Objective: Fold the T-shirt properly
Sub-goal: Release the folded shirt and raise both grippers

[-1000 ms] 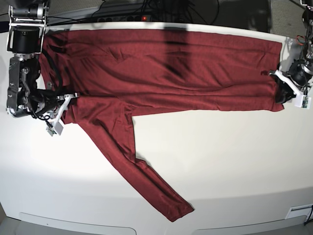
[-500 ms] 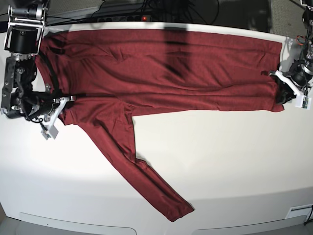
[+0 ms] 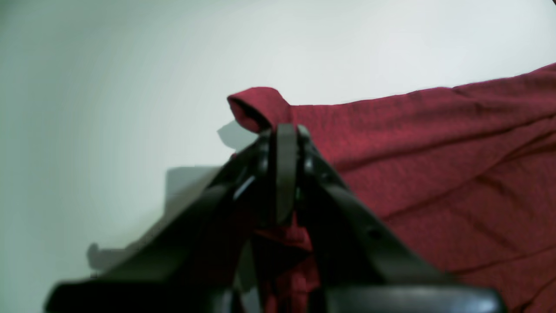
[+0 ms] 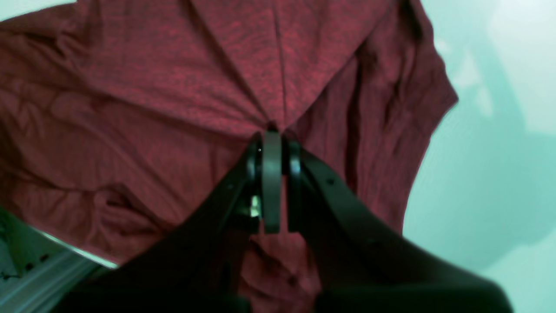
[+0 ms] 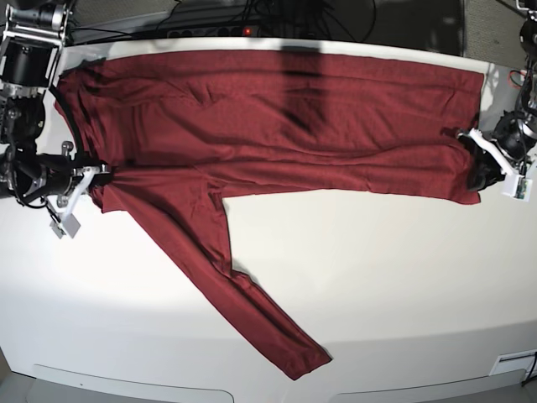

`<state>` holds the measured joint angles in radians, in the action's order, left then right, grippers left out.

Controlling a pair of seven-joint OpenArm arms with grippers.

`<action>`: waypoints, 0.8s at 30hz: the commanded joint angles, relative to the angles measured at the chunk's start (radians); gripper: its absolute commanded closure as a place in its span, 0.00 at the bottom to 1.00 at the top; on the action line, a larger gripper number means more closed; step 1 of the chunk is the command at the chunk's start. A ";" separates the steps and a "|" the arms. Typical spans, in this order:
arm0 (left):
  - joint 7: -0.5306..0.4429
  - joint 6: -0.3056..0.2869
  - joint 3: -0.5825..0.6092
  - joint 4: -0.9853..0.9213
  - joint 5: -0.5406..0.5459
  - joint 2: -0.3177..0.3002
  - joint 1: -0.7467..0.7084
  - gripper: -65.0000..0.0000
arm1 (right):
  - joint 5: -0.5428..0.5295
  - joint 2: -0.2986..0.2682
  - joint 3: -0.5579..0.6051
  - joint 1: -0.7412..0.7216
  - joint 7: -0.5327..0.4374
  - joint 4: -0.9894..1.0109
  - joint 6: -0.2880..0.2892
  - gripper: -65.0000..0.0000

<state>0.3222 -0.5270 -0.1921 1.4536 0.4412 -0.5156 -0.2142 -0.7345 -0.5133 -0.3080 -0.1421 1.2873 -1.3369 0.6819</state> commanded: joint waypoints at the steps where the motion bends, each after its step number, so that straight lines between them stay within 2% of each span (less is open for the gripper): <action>1: -0.030 -0.003 -0.013 0.018 0.012 -0.023 -0.002 1.00 | -0.016 -0.028 -0.019 -0.008 -0.003 -0.024 0.004 1.00; 8: -0.076 -0.004 -0.072 0.038 0.012 -0.034 -0.092 1.00 | -0.118 -0.040 -0.149 0.079 0.032 -0.107 0.016 1.00; 18: -0.077 -0.004 -0.193 0.162 0.011 -0.034 -0.232 1.00 | -0.122 -0.063 -0.158 0.154 0.071 -0.112 0.016 1.00; 24: -0.076 -0.011 -0.193 0.165 0.004 -0.033 -0.271 1.00 | -0.101 -0.062 -0.157 0.177 0.071 -0.112 0.016 1.00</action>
<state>0.2707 -0.5423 -0.3748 1.6039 0.4370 -0.5285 -0.4904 -0.8322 -0.5514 -0.4576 0.0475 1.3636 -1.4334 0.6937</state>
